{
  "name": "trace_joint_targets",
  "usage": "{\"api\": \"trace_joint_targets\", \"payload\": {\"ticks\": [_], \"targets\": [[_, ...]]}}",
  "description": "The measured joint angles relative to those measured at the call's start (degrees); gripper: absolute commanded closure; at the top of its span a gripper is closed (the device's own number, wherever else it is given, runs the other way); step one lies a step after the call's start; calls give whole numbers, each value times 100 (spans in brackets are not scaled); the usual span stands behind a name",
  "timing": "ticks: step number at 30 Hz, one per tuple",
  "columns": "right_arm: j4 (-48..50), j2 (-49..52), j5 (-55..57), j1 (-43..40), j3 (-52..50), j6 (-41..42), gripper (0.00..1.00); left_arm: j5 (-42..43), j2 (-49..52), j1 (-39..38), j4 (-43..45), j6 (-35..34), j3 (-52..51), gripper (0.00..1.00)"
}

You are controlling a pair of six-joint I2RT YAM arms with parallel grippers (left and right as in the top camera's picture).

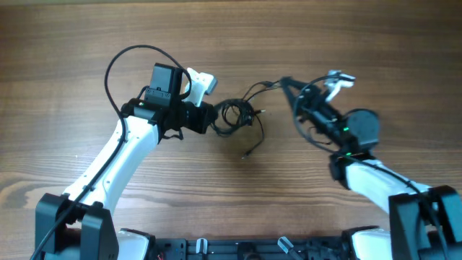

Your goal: Untangle cables

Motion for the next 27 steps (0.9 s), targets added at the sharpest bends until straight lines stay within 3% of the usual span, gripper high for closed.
{"api": "trace_joint_targets", "payload": {"ticks": [7,10,14,18,22,27], "targets": [[-551,0,-1427,-1069,0,-94,96,-946,0,-26,192,-503,0,96],[-1080,4,-1762,-1257,0,-24,96,-2135,2,-37,203,-1475,0,96],[-2164,4,-1932,-1255,17,-125,94,-3119,7,33,227,-2804,0,96],[-3285,4,-1993,-1241,22,-398,59,-3316,11,74,363,-3598,-2,96],[-3915,4,-1969,-1119,13,-992,32,-2474,11,118,776,-3158,-2,96],[-4138,4,-1902,-855,11,-1609,23,-1469,11,109,826,-2181,-2,96]]}}
